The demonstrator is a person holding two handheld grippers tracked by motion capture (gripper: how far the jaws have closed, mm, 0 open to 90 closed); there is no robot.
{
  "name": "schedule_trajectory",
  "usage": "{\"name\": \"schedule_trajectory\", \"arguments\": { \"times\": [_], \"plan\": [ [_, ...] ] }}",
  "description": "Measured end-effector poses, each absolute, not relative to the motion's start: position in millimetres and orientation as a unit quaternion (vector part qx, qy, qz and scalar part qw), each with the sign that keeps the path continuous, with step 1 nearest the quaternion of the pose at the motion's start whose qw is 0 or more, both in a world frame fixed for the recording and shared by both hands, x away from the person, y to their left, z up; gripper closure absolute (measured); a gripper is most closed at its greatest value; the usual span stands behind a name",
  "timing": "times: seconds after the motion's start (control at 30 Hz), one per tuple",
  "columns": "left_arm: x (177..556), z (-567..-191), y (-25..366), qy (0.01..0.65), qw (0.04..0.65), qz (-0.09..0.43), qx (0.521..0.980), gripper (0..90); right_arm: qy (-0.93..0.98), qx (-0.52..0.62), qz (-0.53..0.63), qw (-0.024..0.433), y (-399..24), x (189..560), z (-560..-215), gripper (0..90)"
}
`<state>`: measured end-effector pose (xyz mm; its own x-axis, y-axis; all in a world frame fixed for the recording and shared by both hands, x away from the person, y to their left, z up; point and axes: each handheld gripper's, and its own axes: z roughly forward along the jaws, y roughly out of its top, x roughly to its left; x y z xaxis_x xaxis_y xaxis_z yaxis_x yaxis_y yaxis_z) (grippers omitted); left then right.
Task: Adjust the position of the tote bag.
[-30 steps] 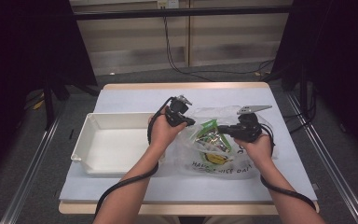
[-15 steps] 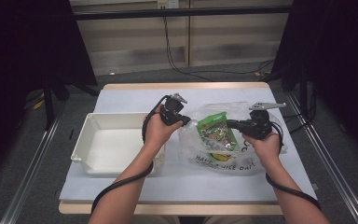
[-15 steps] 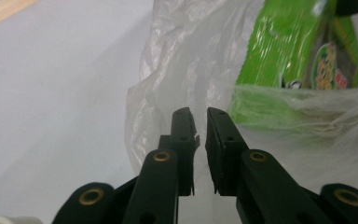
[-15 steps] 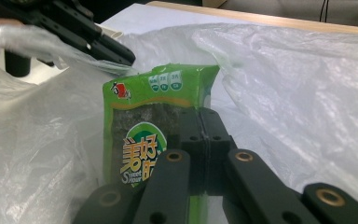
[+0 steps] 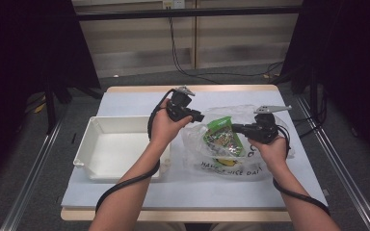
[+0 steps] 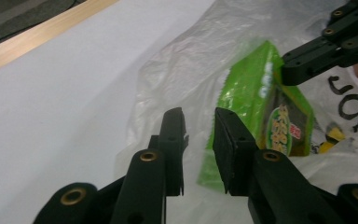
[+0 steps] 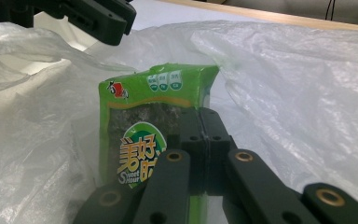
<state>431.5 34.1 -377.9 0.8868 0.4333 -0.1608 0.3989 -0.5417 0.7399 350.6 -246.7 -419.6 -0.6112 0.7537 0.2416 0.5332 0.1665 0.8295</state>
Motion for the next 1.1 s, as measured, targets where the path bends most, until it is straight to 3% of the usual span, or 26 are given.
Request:
{"name": "schedule_trajectory", "arguments": {
  "times": [0.1, 0.2, 0.33, 0.37, 0.53, 0.6, 0.87, 1.03, 1.1],
  "plan": [
    [428.2, -381.0, 28.8, 0.231, 0.418, 0.007, 0.879, 67.6, 0.755, 0.425, 0.486, 0.116, -245.6, 350.2, -419.2, 89.6],
    [425.6, -386.2, 23.5, 0.231, 0.411, -0.007, 0.882, 55.5, 0.756, 0.423, 0.486, 0.118, -245.7, 348.9, -418.4, 89.6],
    [422.3, -393.3, 20.6, 0.218, 0.398, -0.012, 0.891, 51.5, 0.751, 0.422, 0.492, 0.127, -249.7, 347.8, -416.6, 89.6],
    [422.5, -395.4, 22.6, 0.211, 0.372, 0.002, 0.904, 53.9, 0.750, 0.423, 0.494, 0.124, -250.5, 347.5, -416.3, 89.6],
    [422.9, -401.3, 29.0, 0.207, 0.362, -0.014, 0.909, 74.2, 0.749, 0.422, 0.496, 0.124, -255.8, 345.3, -416.3, 89.6],
    [422.7, -401.5, 30.4, 0.207, 0.360, -0.018, 0.909, 75.3, 0.746, 0.424, 0.498, 0.124, -257.8, 344.7, -416.8, 89.7],
    [423.3, -396.2, 23.3, 0.199, 0.392, -0.025, 0.898, 42.9, 0.739, 0.417, 0.516, 0.118, -260.5, 342.0, -416.3, 89.9],
    [423.9, -396.9, 12.3, 0.173, 0.386, -0.036, 0.905, 41.0, 0.744, 0.408, 0.515, 0.123, -255.9, 342.5, -413.2, 90.0],
    [423.5, -399.5, 7.6, 0.169, 0.386, -0.044, 0.906, 45.0, 0.746, 0.405, 0.514, 0.123, -253.8, 342.8, -412.6, 90.0]
  ]
}}
